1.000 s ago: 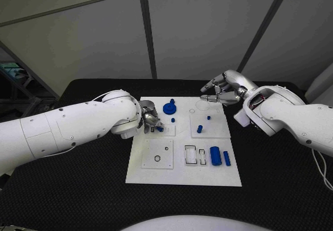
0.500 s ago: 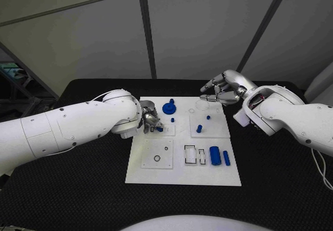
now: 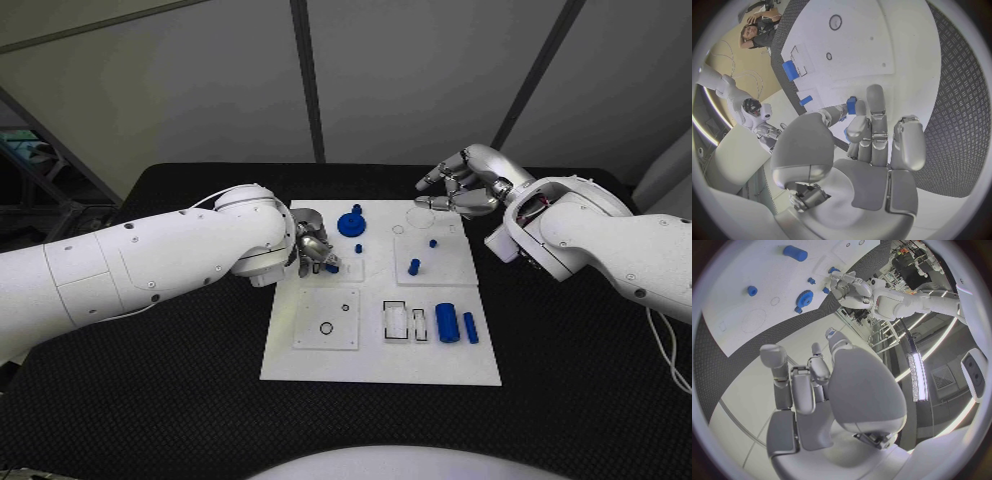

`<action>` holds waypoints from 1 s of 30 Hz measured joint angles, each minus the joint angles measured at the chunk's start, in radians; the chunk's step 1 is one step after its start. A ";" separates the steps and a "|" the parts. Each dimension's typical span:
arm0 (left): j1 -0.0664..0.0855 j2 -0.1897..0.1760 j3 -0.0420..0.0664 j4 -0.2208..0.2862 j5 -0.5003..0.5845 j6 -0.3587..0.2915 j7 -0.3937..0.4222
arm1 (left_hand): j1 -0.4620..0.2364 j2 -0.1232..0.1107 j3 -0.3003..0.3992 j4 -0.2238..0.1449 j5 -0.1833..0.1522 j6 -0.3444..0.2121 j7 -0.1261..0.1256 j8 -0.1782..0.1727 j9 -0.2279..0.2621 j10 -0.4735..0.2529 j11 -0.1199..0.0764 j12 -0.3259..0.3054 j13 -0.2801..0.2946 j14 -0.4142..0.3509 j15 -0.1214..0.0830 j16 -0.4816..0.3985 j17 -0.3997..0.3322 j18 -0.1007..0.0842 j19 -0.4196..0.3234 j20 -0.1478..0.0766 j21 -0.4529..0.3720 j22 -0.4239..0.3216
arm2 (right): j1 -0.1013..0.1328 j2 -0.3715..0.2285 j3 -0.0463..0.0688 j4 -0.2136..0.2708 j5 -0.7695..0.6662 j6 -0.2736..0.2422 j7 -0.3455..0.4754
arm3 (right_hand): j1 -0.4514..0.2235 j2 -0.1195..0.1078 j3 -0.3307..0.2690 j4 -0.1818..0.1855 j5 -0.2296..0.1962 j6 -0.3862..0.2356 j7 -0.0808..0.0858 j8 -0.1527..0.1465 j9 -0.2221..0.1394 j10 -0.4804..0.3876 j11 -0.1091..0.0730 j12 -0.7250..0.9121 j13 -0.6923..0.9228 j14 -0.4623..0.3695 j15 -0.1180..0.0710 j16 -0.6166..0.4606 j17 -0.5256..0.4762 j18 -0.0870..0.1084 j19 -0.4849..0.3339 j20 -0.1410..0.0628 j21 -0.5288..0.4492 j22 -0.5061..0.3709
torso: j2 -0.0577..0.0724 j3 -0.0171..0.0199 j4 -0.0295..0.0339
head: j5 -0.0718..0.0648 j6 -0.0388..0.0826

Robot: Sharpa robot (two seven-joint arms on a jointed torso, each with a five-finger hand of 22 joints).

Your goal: Assemble the parts on the task board

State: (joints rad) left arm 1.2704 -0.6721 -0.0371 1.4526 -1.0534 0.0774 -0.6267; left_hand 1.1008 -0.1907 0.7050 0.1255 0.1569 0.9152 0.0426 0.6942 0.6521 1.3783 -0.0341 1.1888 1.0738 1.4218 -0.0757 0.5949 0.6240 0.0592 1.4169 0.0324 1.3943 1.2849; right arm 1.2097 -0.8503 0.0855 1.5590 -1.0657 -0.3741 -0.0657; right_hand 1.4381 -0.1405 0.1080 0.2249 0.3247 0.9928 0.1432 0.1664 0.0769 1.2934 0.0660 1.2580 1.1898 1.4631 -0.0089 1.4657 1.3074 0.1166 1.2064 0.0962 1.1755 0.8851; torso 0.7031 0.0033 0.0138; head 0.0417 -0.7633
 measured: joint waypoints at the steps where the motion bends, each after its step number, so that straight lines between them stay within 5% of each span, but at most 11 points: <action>1: 0.000 0.000 0.000 0.000 0.000 0.001 0.000 | -0.003 0.003 0.000 0.000 0.000 0.002 -0.002 0.000 0.000 0.000 0.000 0.000 0.000 0.000 0.000 0.000 0.000 0.000 0.000 0.000 0.000 0.001 | 0.000 0.000 0.000 0.000 0.000 0.000 0.000 | 0.000 0.000 0.000 0.000 0.000 0.000 0.000 0.000 0.000 0.000 0.000 0.000 0.000 0.000 0.000 0.000 0.000 0.000 0.000 0.000 0.000 0.000 | 0.000 0.0000 0.0000 | 0.000 0.000; 19: 0.000 0.016 0.000 -0.023 0.000 0.014 -0.002 | -0.082 0.039 0.030 -0.039 -0.005 0.025 -0.022 0.021 -0.001 0.011 -0.011 0.015 0.015 0.006 -0.006 0.000 0.003 0.000 0.009 -0.002 0.010 0.021 | 0.000 0.001 0.000 -0.001 0.000 0.002 0.000 | 0.000 0.000 0.000 0.000 0.004 0.000 0.000 0.004 0.000 -0.004 -0.004 0.000 -0.002 0.000 0.000 -0.005 0.000 0.000 0.000 0.000 -0.004 -0.003 | 0.000 0.0006 0.0000 | 0.000 -0.002; 30: 0.001 0.026 0.000 -0.038 0.000 0.025 -0.002 | -0.120 0.031 0.066 -0.075 -0.008 0.034 -0.023 0.027 -0.005 0.015 -0.013 0.023 0.023 0.006 -0.006 0.000 0.004 0.000 0.012 -0.005 0.010 0.023 | 0.000 0.002 0.000 -0.002 0.000 0.004 0.000 | 0.000 0.000 -0.003 0.003 0.004 0.000 0.000 0.004 0.000 -0.004 -0.004 -0.004 -0.003 0.000 0.000 -0.005 0.000 0.000 -0.004 -0.003 -0.004 -0.006 | 0.000 0.0001 0.0000 | -0.005 -0.006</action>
State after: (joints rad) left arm 1.2714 -0.6458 -0.0368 1.4143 -1.0532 0.1026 -0.6284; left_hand 0.9805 -0.1599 0.7708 0.0508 0.1488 0.9494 0.0192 0.7207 0.6472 1.3934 -0.0472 1.2120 1.0964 1.4281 -0.0821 0.5950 0.6280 0.0593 1.4293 0.0270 1.4041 1.3081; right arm 1.2096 -0.8481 0.0855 1.5572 -1.0653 -0.3705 -0.0660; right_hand 1.4381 -0.1405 0.1055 0.2274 0.3282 0.9928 0.1432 0.1703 0.0770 1.2898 0.0623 1.2542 1.1866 1.4631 -0.0089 1.4605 1.3073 0.1167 1.2029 0.0927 1.1714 0.8791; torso 0.7035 0.0034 0.0138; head 0.0370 -0.7694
